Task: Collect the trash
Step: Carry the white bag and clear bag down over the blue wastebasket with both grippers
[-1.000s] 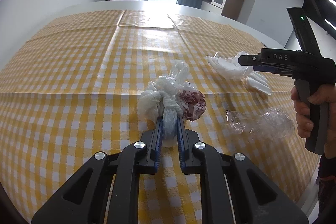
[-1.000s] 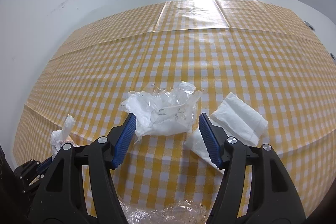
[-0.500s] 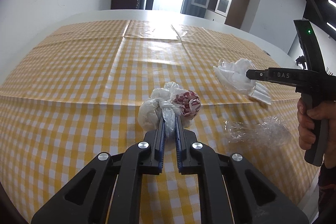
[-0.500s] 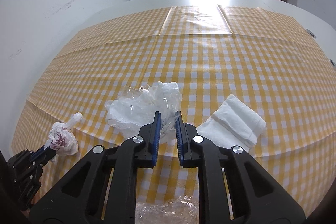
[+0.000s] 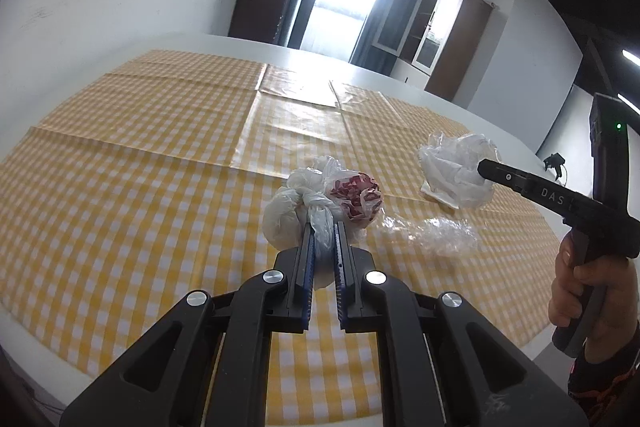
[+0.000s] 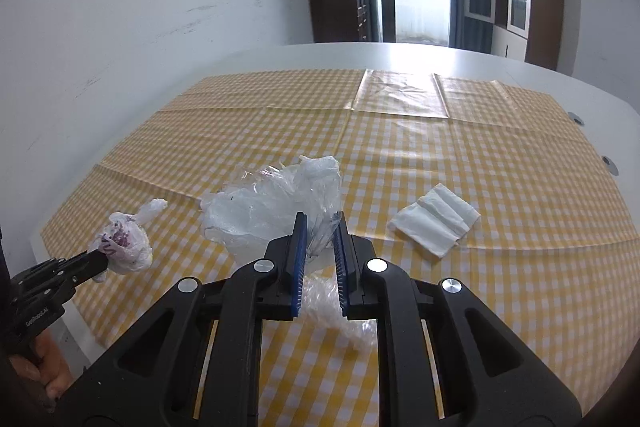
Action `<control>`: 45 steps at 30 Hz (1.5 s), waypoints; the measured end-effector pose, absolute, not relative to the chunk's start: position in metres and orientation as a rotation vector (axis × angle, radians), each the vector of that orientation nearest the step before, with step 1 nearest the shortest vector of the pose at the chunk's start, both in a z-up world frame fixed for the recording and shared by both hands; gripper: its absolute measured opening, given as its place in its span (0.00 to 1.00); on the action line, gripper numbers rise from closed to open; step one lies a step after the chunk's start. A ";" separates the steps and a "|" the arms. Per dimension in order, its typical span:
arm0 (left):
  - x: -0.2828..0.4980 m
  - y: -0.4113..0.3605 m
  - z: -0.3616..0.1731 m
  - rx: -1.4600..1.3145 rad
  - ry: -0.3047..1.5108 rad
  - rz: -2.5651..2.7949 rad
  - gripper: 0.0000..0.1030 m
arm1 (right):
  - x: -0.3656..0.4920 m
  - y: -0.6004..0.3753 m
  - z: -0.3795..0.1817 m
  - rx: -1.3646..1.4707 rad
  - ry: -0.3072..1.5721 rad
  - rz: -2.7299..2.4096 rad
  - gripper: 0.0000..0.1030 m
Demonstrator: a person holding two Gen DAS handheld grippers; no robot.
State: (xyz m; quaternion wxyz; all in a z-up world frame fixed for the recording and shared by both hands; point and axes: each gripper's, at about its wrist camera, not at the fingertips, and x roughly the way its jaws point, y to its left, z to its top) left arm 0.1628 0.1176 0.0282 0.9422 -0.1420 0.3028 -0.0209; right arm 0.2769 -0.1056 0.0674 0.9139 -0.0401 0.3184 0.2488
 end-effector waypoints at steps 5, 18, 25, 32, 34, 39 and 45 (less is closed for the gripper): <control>0.122 0.104 0.039 -0.301 0.578 -0.075 0.08 | 0.229 -0.112 0.067 -0.083 0.619 0.542 0.12; 0.035 0.077 0.044 -0.265 0.522 -0.137 0.08 | 0.125 -0.150 0.049 -0.106 0.558 0.553 0.12; 0.008 0.068 0.046 -0.244 0.521 -0.148 0.08 | 0.083 -0.163 0.043 -0.089 0.535 0.584 0.12; -0.027 0.058 0.045 -0.223 0.529 -0.156 0.09 | 0.044 -0.178 0.033 -0.077 0.545 0.621 0.12; -0.038 0.054 0.042 -0.217 0.531 -0.163 0.09 | 0.033 -0.183 0.030 -0.078 0.541 0.623 0.12; -0.059 0.047 0.026 -0.166 0.537 -0.135 0.09 | 0.009 -0.194 0.011 -0.096 0.558 0.634 0.13; -0.071 0.044 -0.007 -0.148 0.610 -0.154 0.09 | -0.013 -0.193 -0.020 -0.134 0.607 0.664 0.13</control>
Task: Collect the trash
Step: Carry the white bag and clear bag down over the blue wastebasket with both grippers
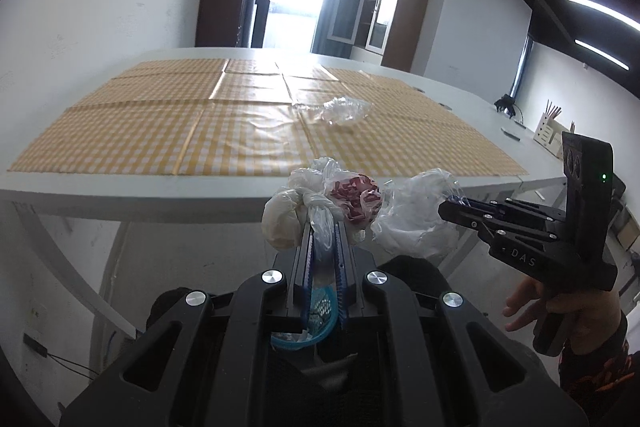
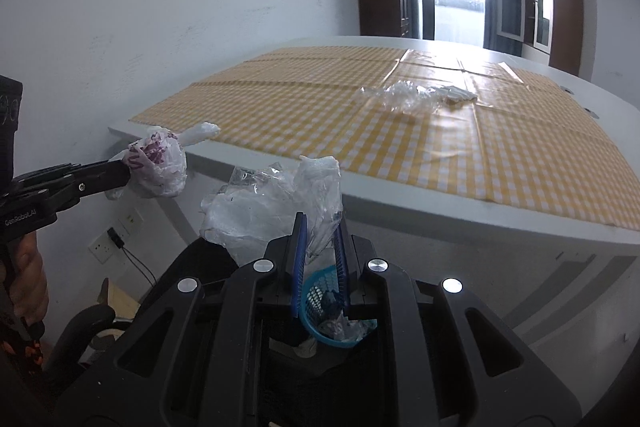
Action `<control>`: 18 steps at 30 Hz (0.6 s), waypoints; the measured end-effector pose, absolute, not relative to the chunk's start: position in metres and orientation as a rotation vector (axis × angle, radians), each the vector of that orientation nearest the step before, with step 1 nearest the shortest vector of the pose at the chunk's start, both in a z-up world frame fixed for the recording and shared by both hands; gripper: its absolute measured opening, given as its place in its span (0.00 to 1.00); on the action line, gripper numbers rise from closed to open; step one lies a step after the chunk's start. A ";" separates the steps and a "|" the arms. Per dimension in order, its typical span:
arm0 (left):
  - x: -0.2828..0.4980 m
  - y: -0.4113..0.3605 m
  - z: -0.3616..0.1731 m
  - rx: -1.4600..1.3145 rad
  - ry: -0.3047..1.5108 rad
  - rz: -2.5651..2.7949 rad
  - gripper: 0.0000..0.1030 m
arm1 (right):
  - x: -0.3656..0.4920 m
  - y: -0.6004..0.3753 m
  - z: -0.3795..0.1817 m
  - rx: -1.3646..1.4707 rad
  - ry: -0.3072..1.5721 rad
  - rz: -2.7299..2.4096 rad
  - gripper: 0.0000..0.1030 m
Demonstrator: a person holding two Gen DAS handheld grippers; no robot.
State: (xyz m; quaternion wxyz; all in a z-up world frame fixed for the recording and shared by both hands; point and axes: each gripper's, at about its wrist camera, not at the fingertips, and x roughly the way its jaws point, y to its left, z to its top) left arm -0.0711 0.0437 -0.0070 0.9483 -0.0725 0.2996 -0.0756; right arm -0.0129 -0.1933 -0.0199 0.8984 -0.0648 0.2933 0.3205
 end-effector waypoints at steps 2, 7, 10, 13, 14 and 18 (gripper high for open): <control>-0.068 0.044 -0.022 -0.153 0.646 -0.151 0.09 | -0.013 -0.189 -0.035 -0.155 0.638 0.673 0.13; -0.051 0.045 -0.063 -0.173 0.740 -0.146 0.09 | 0.001 -0.181 -0.079 -0.183 0.741 0.635 0.13; -0.039 0.047 -0.091 -0.191 0.799 -0.146 0.09 | 0.011 -0.177 -0.104 -0.192 0.796 0.627 0.13; -0.024 0.049 -0.118 -0.213 0.855 -0.145 0.09 | 0.020 -0.171 -0.129 -0.203 0.846 0.618 0.13; -0.019 0.050 -0.128 -0.223 0.874 -0.145 0.09 | 0.022 -0.169 -0.136 -0.207 0.858 0.614 0.13; -0.001 0.051 -0.167 -0.251 0.937 -0.135 0.09 | 0.036 -0.165 -0.169 -0.228 0.925 0.600 0.13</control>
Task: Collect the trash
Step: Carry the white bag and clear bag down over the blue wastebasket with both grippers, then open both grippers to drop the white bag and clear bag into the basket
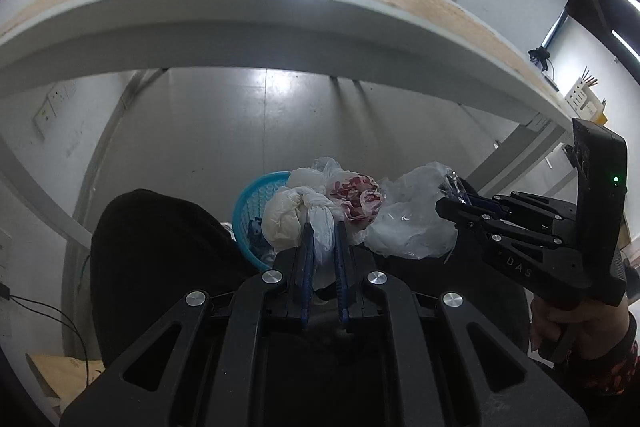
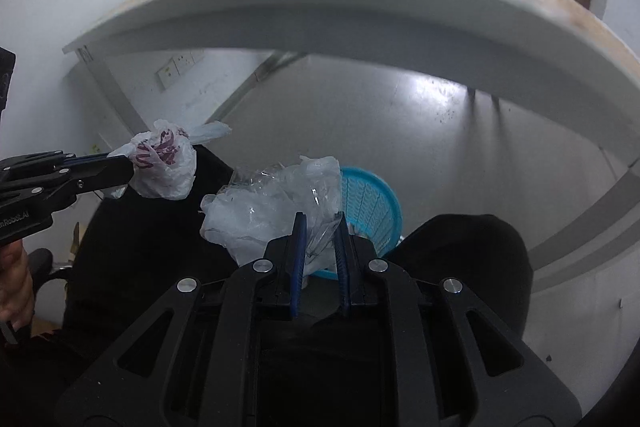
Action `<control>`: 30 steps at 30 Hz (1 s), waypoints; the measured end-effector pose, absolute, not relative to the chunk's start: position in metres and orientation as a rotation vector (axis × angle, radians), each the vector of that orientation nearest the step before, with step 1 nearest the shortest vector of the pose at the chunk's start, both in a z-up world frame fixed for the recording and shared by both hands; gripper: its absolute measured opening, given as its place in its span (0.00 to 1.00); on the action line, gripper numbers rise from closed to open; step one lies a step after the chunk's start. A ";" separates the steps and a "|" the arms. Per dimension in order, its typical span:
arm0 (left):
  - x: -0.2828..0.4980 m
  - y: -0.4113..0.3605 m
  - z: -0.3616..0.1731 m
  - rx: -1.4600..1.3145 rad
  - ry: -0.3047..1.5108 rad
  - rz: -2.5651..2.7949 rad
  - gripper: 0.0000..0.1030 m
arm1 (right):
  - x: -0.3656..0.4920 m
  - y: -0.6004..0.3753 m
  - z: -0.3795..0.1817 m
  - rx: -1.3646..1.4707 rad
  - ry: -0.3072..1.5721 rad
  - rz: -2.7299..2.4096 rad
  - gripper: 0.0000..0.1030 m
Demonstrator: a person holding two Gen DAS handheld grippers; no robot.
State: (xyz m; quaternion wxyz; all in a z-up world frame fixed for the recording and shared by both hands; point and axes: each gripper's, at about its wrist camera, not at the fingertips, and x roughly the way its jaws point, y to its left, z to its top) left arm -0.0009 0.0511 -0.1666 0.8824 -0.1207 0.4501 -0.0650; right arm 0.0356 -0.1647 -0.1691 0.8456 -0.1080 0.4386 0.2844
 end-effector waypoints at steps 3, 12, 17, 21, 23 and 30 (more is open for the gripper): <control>0.015 0.050 -0.194 -0.248 0.983 -0.100 0.09 | 0.052 -0.162 -0.191 -0.240 0.970 0.580 0.13; 0.068 0.057 -0.262 -0.269 1.110 -0.048 0.09 | 0.101 -0.134 -0.256 -0.288 1.123 0.528 0.13; 0.091 0.056 -0.292 -0.267 1.178 -0.018 0.09 | 0.128 -0.119 -0.284 -0.315 1.206 0.462 0.13; 0.110 0.057 -0.306 -0.286 1.222 -0.010 0.09 | 0.145 -0.112 -0.307 -0.319 1.256 0.416 0.13; 0.118 0.060 -0.313 -0.307 1.245 -0.007 0.09 | 0.154 -0.110 -0.319 -0.311 1.289 0.403 0.13; 0.146 0.073 -0.341 -0.409 1.315 0.004 0.09 | 0.177 -0.104 -0.344 -0.311 1.344 0.401 0.13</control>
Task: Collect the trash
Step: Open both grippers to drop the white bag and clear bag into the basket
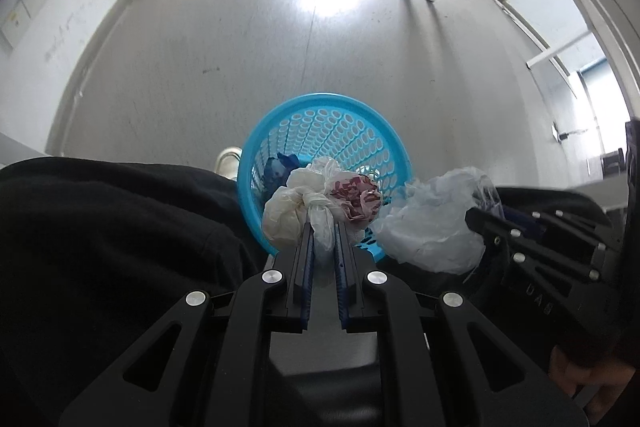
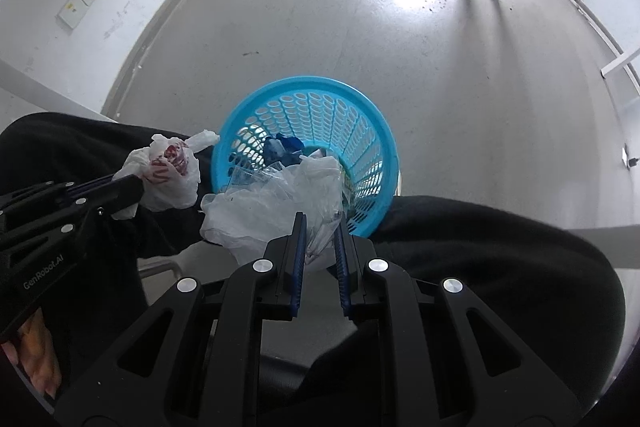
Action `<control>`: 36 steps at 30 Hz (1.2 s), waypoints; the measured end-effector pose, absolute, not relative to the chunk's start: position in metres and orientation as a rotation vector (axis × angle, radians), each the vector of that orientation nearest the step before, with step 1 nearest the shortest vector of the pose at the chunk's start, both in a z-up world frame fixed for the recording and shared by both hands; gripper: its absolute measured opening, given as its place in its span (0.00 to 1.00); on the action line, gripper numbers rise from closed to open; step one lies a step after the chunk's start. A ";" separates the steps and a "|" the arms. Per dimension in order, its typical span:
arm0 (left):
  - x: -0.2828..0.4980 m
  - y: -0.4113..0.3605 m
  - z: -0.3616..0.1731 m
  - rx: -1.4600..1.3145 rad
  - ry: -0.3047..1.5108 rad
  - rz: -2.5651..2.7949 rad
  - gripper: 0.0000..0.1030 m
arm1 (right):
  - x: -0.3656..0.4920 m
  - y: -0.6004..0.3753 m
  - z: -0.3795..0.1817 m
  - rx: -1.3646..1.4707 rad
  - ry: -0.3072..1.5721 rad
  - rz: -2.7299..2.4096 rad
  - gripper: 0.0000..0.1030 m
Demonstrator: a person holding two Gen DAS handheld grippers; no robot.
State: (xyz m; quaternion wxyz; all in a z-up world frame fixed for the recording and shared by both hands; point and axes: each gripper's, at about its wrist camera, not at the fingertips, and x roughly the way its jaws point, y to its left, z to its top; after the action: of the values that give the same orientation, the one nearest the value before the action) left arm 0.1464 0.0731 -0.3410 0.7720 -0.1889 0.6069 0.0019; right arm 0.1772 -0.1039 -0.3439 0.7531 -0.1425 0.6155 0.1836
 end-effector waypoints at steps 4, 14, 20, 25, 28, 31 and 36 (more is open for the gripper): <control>0.161 0.075 -0.358 -0.451 1.350 0.030 0.09 | 0.190 -0.099 -0.364 -0.314 1.388 0.377 0.13; 0.191 0.077 -0.403 -0.502 1.445 0.072 0.09 | 0.232 -0.099 -0.432 -0.256 1.557 0.305 0.14; 0.206 0.081 -0.428 -0.546 1.501 0.088 0.08 | 0.248 -0.099 -0.458 -0.244 1.602 0.268 0.14; 0.213 0.085 -0.435 -0.571 1.496 0.123 0.13 | 0.260 -0.104 -0.469 -0.187 1.616 0.232 0.31; 0.209 0.093 -0.428 -0.635 1.445 0.133 0.43 | 0.262 -0.107 -0.467 -0.151 1.607 0.237 0.39; 0.206 0.094 -0.423 -0.621 1.432 0.150 0.42 | 0.261 -0.106 -0.464 -0.144 1.591 0.247 0.43; 0.197 0.091 -0.410 -0.604 1.412 0.155 0.42 | 0.255 -0.103 -0.451 -0.156 1.558 0.269 0.44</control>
State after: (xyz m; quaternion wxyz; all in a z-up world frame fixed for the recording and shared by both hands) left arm 0.1972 0.0913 -0.4101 0.7167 -0.2730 0.6379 0.0699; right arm 0.2548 -0.1027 -0.4512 0.7006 -0.0703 0.6997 0.1209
